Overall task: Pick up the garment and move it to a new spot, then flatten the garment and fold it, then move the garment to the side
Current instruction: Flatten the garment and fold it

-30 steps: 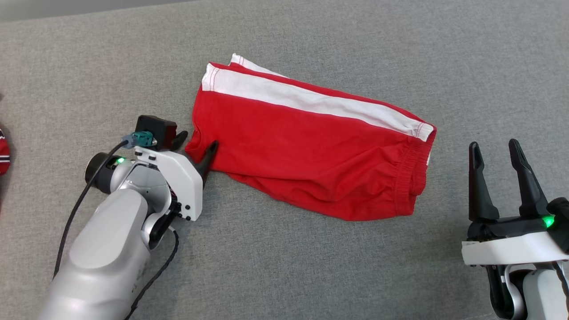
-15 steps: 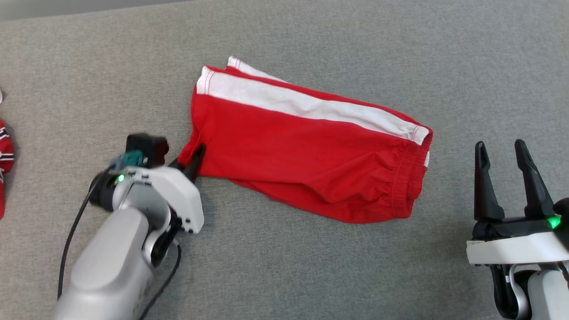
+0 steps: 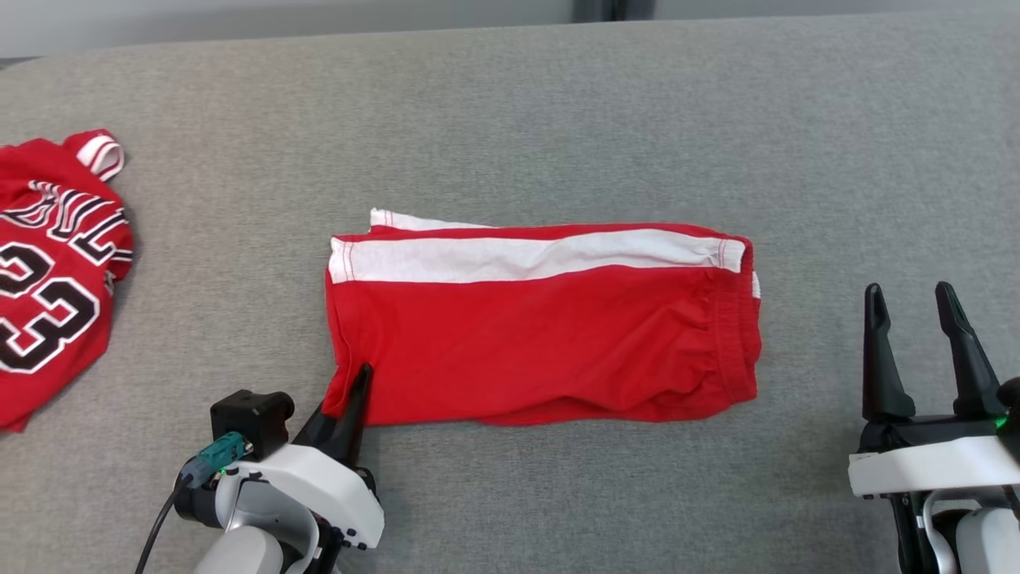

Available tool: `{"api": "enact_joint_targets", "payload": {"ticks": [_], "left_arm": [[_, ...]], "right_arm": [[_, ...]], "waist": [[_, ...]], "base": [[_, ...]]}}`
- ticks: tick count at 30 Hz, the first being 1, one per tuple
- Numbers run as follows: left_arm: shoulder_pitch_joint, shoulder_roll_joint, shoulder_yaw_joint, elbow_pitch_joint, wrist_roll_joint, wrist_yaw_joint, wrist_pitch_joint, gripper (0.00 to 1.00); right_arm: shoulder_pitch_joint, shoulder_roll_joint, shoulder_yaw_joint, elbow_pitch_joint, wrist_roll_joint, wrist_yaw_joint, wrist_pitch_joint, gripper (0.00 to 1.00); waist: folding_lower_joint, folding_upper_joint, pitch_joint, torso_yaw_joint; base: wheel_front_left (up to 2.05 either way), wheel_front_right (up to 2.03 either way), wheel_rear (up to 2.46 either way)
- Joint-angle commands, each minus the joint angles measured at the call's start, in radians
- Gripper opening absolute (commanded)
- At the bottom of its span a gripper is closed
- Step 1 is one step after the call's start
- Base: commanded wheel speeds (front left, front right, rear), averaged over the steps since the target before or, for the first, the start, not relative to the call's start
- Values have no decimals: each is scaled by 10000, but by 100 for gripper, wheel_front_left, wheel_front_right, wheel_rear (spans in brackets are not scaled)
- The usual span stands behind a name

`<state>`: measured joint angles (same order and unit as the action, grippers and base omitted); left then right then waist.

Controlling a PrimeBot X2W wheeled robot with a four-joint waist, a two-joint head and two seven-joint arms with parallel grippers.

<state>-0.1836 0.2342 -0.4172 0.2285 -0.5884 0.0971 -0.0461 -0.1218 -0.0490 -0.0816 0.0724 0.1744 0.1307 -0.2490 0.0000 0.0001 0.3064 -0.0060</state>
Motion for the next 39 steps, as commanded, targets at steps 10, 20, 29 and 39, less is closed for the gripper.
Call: {"api": "enact_joint_targets", "payload": {"ticks": [10, 20, 29, 39], "left_arm": [[-15, 47, 596, -511, 477, 432, -1717, 100], [761, 646, 1873, -1749, 1581, 1295, -2189, 100], [1311, 931, 2182, -2076, 1527, 1480, -2120, 100], [1063, 874, 1859, -2338, 1650, 1462, -1910, 100]], "right_arm": [[131, -40, 5, -139, -438, 1, 364, 100], [347, -42, 212, -77, -814, 1, 626, 100], [486, -40, 290, -10, -814, 1, 820, 100], [209, -38, 133, 164, -755, 1, 1037, 100]], "waist": [[0, -1, -527, 28], [0, -1, -1285, -143], [0, -1, -1489, -130], [0, -1, -1286, 117]], "base": [[0, 0, 0], [0, 0, 0], [0, 0, 0], [0, 0, 0]]}}
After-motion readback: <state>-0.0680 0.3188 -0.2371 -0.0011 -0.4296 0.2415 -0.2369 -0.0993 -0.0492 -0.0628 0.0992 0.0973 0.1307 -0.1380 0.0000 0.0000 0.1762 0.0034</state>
